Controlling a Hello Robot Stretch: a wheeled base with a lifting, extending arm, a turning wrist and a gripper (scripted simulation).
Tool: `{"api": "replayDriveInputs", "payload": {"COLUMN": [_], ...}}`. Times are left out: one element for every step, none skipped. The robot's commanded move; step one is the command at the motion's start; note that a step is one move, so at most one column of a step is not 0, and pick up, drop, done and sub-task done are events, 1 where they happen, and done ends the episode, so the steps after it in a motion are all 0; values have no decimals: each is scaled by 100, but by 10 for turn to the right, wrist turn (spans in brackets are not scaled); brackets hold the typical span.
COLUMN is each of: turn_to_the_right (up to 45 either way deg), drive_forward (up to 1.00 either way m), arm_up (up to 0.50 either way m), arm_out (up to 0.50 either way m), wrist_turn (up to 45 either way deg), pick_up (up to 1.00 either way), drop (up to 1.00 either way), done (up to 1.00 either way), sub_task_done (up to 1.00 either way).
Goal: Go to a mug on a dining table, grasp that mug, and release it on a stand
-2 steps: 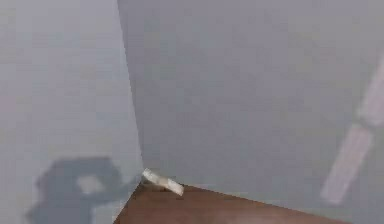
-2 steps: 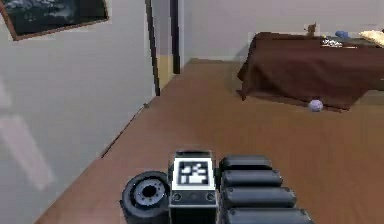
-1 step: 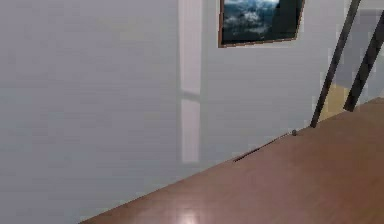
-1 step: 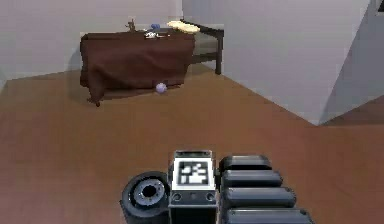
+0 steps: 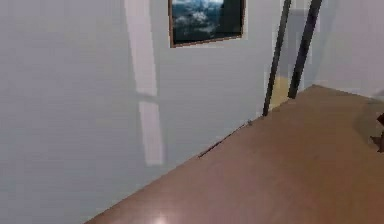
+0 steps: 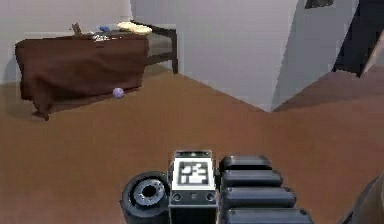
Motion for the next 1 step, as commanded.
{"api": "replayDriveInputs", "payload": {"turn_to_the_right": [450], "drive_forward": [0], "arm_up": [0], "arm_out": [0], "wrist_turn": [0], "pick_up": [0], "drop": [0], "done": [0], "sub_task_done": [0]}}
